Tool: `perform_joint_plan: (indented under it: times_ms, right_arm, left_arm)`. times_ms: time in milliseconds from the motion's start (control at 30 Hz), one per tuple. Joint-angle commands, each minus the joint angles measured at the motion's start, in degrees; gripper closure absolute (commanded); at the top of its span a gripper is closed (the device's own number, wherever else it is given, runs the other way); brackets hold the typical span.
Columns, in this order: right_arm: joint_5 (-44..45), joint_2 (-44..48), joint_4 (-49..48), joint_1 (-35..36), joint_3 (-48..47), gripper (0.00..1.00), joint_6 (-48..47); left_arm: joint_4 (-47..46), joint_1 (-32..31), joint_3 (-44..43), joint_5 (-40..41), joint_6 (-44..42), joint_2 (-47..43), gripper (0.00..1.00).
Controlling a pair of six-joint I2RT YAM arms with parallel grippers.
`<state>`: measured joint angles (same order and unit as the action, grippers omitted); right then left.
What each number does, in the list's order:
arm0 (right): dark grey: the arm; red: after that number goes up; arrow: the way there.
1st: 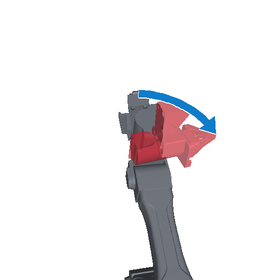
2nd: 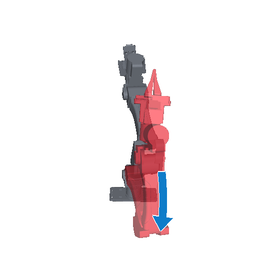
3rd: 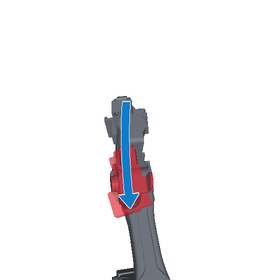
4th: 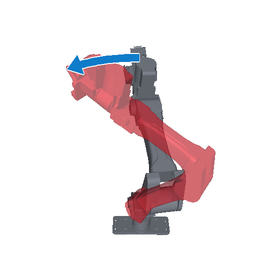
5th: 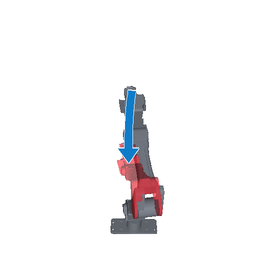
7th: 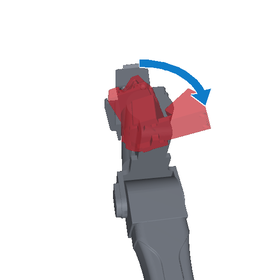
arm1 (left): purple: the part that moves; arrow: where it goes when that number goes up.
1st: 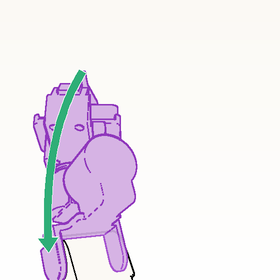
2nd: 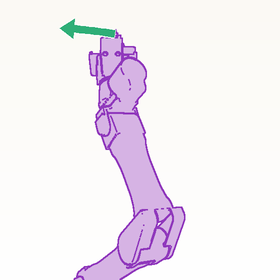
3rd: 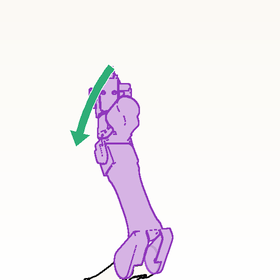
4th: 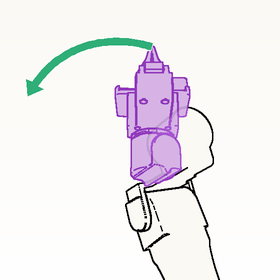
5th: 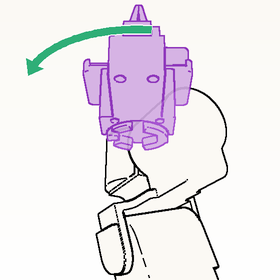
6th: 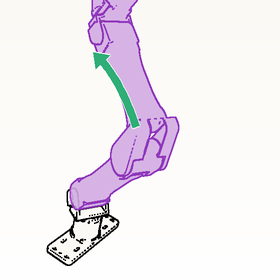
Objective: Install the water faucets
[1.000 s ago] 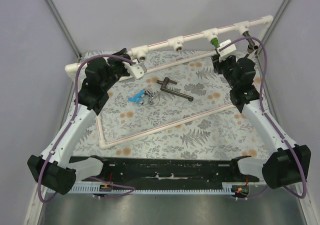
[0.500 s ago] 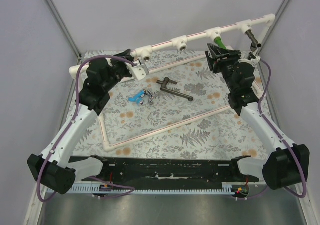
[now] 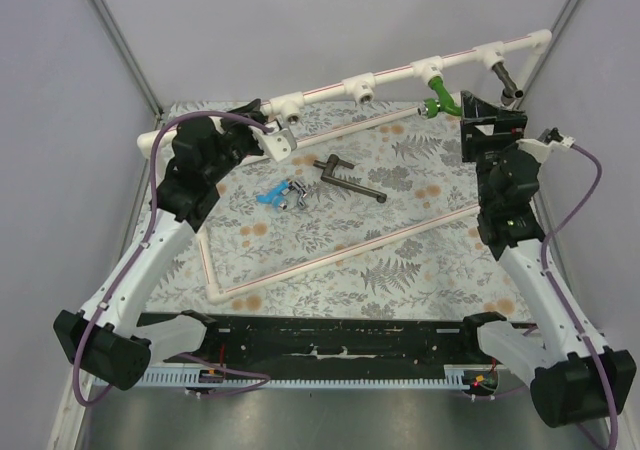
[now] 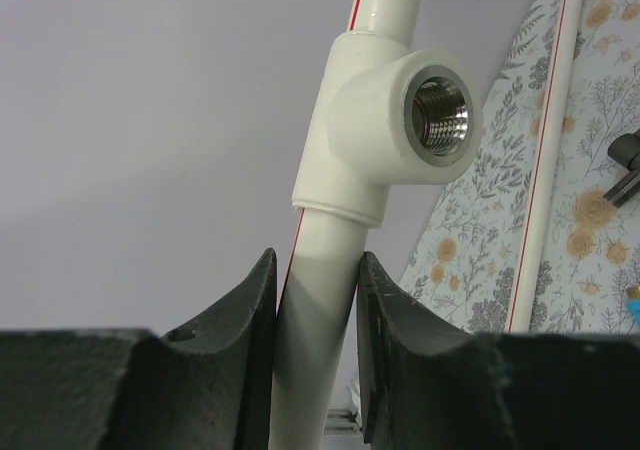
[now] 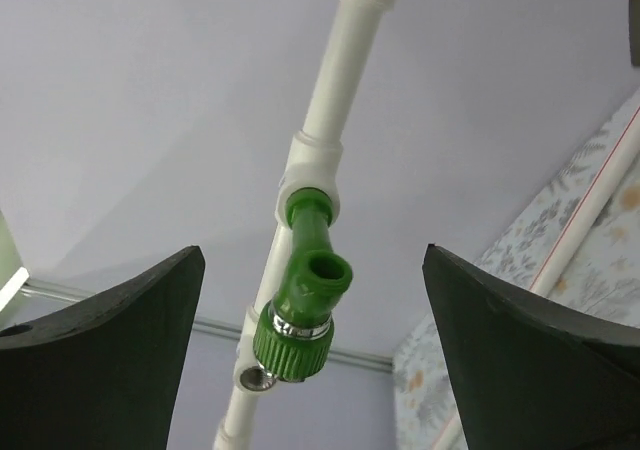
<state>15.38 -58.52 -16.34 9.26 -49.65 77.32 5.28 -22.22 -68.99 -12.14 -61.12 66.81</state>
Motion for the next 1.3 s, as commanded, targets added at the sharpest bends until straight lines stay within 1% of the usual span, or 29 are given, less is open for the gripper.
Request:
perform_joint_plan:
  times_ms: [0,67,133,200,267,367,467,633,833,933,967,1000,1033,1067,1100,1133,1200,1267]
  right_arm:
    - [2.5,6.2,1.0,-0.4,-1.8,0.02,-30.0]
    - [-0.9,7.1,3.7,-0.3,-5.2,0.02,-46.2]
    - [-6.6,7.0,8.2,-0.4,-9.3,0.02,-64.8]
    - [-10.3,6.6,13.1,-0.3,-13.2,0.02,-83.7]
    - [-15.2,6.5,17.8,-0.3,-15.4,0.02,-99.2]
    - [-22.1,5.8,25.7,-0.3,-18.1,0.02,-118.5]
    - [-26.3,4.5,29.3,-0.3,-18.5,0.02,-132.7]
    - [-29.6,0.9,30.3,-0.2,-19.0,0.04,-144.1]
    - [-30.2,-4.2,22.1,0.8,-18.4,0.09,-147.1]
    - [-29.8,-6.8,17.8,1.3,-18.4,0.19,-142.9]
    - [-29.5,-7.3,16.9,1.4,-18.6,0.26,-140.4]
    - [-29.4,-7.6,16.8,1.3,-18.6,0.31,-136.9]
    - [-29.5,-7.7,15.3,1.4,-18.7,0.38,-133.3]
    - [-29.5,-7.7,14.3,1.4,-18.6,0.44,-127.0]
    - [-29.4,-7.7,13.4,1.3,-18.3,0.53,-121.8]
    - [-28.7,-7.7,12.2,1.3,-17.9,0.64,-115.8]
    - [-27.3,-7.9,9.7,1.4,-17.3,0.78,-101.6]
    - [-23.3,-7.8,5.7,1.3,-16.5,0.91,-81.8]
  left_arm:
    - [1.5,0.4,0.8,1.0,8.8,0.1,0.98]
    - [1.6,0.4,0.8,0.9,8.9,0.1,0.98]
    - [1.6,0.4,0.8,0.7,8.9,0.0,0.98]
    - [1.7,0.5,0.7,0.6,8.9,0.0,0.98]
    - [1.6,0.5,0.7,0.5,9.0,0.1,0.98]
    - [1.8,0.4,0.6,0.5,9.2,0.2,0.98]
    - [1.9,0.4,0.5,0.5,9.1,0.2,0.98]
    - [2.1,0.4,0.4,0.8,9.1,0.2,0.98]
    - [2.1,0.5,0.5,0.9,9.0,0.2,0.98]
    - [2.2,0.4,0.4,0.8,9.0,0.2,0.98]
    - [2.1,0.4,0.3,0.8,9.0,0.2,0.98]
    - [2.2,0.3,0.4,1.0,9.0,0.2,0.98]
    - [2.1,0.4,0.4,1.0,9.0,0.2,0.98]
    - [2.1,0.4,0.5,1.0,9.0,0.3,0.98]
    - [2.1,0.5,0.5,0.9,9.1,0.3,0.98]
    - [2.1,0.5,0.5,0.9,9.0,0.3,0.98]
    - [2.1,0.4,0.5,0.9,9.0,0.2,0.98]
    - [2.1,0.4,0.5,0.8,9.0,0.3,0.98]
